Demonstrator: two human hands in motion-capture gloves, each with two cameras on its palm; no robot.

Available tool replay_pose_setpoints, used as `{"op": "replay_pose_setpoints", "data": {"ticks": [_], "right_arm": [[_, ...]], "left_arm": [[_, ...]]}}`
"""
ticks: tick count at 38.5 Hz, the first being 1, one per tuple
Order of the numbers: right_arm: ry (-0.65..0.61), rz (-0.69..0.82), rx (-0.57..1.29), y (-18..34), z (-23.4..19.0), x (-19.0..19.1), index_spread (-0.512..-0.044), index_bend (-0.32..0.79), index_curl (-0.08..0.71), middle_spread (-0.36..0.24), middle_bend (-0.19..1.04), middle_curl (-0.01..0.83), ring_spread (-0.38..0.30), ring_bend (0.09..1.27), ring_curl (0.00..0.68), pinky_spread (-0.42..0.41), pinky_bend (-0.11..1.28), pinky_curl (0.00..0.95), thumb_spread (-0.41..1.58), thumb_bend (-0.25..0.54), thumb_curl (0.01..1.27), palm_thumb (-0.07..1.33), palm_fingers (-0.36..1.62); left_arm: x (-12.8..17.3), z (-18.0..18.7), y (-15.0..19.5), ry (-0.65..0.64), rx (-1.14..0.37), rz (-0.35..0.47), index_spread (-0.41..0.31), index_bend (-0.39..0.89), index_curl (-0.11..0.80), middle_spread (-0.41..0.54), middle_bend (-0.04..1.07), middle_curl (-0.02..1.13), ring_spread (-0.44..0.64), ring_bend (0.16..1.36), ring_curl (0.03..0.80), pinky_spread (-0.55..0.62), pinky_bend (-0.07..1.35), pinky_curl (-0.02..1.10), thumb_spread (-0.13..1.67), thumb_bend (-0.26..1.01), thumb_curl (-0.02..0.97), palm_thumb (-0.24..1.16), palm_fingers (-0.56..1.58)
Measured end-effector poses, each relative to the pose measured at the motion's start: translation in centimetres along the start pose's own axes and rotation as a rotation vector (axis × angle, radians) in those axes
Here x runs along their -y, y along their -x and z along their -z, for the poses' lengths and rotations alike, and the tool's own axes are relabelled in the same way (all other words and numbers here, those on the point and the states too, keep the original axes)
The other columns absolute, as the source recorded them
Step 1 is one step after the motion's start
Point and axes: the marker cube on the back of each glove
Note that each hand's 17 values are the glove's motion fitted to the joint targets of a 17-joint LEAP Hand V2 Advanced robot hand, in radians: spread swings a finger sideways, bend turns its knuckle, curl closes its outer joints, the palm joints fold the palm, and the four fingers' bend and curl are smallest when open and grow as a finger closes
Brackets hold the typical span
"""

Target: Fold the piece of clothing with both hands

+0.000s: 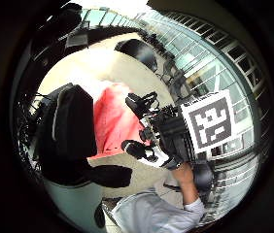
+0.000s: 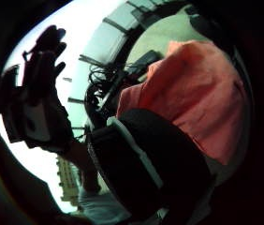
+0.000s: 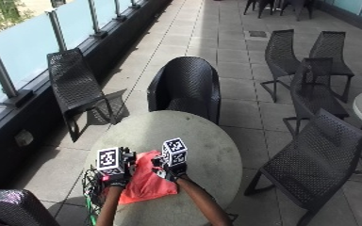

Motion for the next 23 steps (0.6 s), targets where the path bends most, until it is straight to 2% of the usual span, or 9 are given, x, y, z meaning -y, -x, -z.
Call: {"op": "replay_pose_setpoints", "data": {"ticks": [2,3,8,10,13,18,19,20,23], "right_arm": [[0.003,-0.02,-0.125,-3.2,1.9,-0.4,-0.314,0.12,0.156,-0.118,0.37,0.482,-0.116,0.73,0.482,-0.101,0.83,0.493,0.9,-0.151,0.43,0.33,0.49],[0.025,-0.044,-0.198,-4.4,3.2,-1.2,-0.325,0.18,0.173,-0.114,0.36,0.472,-0.094,0.65,0.453,-0.059,0.79,0.474,0.93,-0.132,0.41,0.29,0.44],[0.134,-0.204,-0.5,-9.5,8.8,-4.6,-0.355,0.27,0.227,-0.105,0.33,0.444,-0.026,0.42,0.35,0.081,0.63,0.386,1.03,-0.087,0.35,0.14,0.33],[0.124,-0.258,-0.564,-11.1,10.5,-5.5,-0.362,0.29,0.246,-0.108,0.32,0.436,-0.004,0.37,0.326,0.117,0.57,0.366,1.05,-0.075,0.33,0.09,0.29],[0.041,-0.325,-0.613,-13.2,13.0,-6.8,-0.371,0.29,0.267,-0.108,0.29,0.424,0.025,0.31,0.302,0.161,0.52,0.344,1.08,-0.051,0.31,0.06,0.24],[-0.135,-0.397,-0.561,-15.8,16.1,-9.0,-0.378,0.26,0.28,-0.108,0.26,0.407,0.052,0.28,0.274,0.205,0.46,0.309,1.24,0.095,0.32,0.27,0.25],[-0.156,-0.405,-0.547,-16.0,16.4,-9.3,-0.38,0.25,0.283,-0.108,0.26,0.404,0.056,0.27,0.271,0.211,0.45,0.306,1.23,0.071,0.31,0.25,0.26],[-0.17,-0.411,-0.538,-16.3,16.6,-9.6,-0.38,0.24,0.287,-0.108,0.25,0.402,0.059,0.27,0.27,0.216,0.44,0.302,1.28,0.106,0.32,0.3,0.26],[-0.188,-0.425,-0.522,-16.6,16.8,-10.3,-0.381,0.22,0.295,-0.108,0.24,0.396,0.067,0.26,0.268,0.228,0.43,0.298,1.34,0.124,0.31,0.33,0.27]], "left_arm": [[-0.8,-0.7,-2.3,0.075,-0.072,-0.028,-0.132,0.14,0.315,-0.066,0.17,0.36,0.09,0.52,0.33,0.25,0.51,0.39,1.42,-0.01,0.268,0.33,0.48],[-1.1,-1.0,-3.3,0.098,-0.098,-0.041,-0.132,0.14,0.316,-0.066,0.17,0.36,0.09,0.52,0.328,0.25,0.51,0.39,1.42,-0.01,0.27,0.33,0.48],[-1.3,-1.4,-5.8,0.124,-0.113,-0.09,-0.132,0.14,0.316,-0.066,0.18,0.36,0.1,0.51,0.328,0.26,0.52,0.38,1.41,-0.01,0.272,0.34,0.48],[-1.5,-1.3,-6.5,0.131,-0.115,-0.105,-0.133,0.14,0.314,-0.066,0.18,0.36,0.1,0.51,0.328,0.26,0.52,0.38,1.4,-0.01,0.273,0.34,0.47],[-1.6,-1.6,-7.5,0.136,-0.111,-0.125,-0.133,0.14,0.313,-0.067,0.18,0.36,0.1,0.51,0.326,0.26,0.52,0.38,1.4,-0.01,0.277,0.34,0.47],[-1.7,-2.7,-8.4,0.173,-0.071,-0.153,-0.133,0.13,0.312,-0.067,0.18,0.36,0.1,0.51,0.326,0.27,0.53,0.38,1.39,-0.01,0.281,0.34,0.46],[-1.7,-2.8,-8.6,0.182,-0.065,-0.155,-0.133,0.14,0.313,-0.067,0.18,0.36,0.11,0.51,0.325,0.27,0.53,0.38,1.39,-0.01,0.281,0.34,0.47],[-1.8,-2.9,-8.7,0.189,-0.061,-0.158,-0.133,0.13,0.312,-0.067,0.18,0.36,0.11,0.51,0.325,0.27,0.53,0.38,1.39,-0.01,0.282,0.34,0.46],[-1.8,-2.8,-9.0,0.198,-0.056,-0.162,-0.132,0.14,0.312,-0.067,0.17,0.36,0.11,0.51,0.324,0.27,0.54,0.38,1.39,-0.01,0.283,0.35,0.46]]}}
